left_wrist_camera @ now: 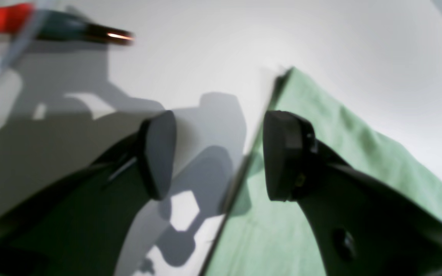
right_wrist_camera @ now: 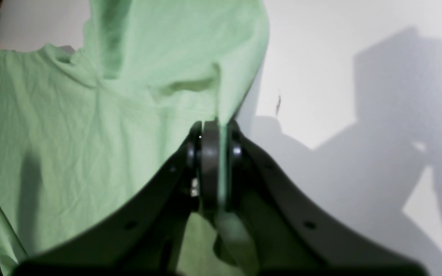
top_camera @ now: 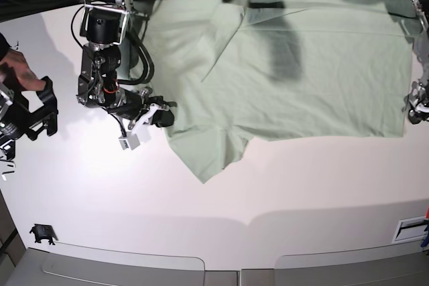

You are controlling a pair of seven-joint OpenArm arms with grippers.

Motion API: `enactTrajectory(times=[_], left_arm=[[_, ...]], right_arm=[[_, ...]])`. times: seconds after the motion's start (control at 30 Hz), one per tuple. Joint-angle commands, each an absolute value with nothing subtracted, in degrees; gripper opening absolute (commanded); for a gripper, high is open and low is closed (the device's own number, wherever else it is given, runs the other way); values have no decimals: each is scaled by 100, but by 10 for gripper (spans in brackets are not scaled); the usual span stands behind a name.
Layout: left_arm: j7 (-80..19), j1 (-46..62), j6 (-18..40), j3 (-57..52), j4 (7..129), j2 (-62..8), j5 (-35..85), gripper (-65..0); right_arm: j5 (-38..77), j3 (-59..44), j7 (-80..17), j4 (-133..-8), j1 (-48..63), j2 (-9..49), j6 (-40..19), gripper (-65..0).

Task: Fold the T-shirt properly
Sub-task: 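Grasp the shirt's side edges with both grippers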

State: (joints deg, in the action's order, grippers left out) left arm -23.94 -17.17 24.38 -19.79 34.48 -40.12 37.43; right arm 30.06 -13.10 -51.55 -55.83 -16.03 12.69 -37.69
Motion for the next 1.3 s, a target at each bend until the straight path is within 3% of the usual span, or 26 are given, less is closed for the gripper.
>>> enactTrajectory(times=[0.0,0.6,1.27], left_arm=[[-2261,-1852,2456,-1968,3520,-4141,3752,-317],[-2333,-1922,2432,-1938,3520,-3697,3756,-320],[-2394,-1922,3159,-1938,3522,-3590,3758,-333]], right_arm=[[2980,-1310,-5181,-5640,-1695,1313,-3754,-650],[2978,-1310,-5190,-5640,-1695,1284,-3756,-650],[2978,-1310,-5188,-5640,-1695,1284,-3754,-650]])
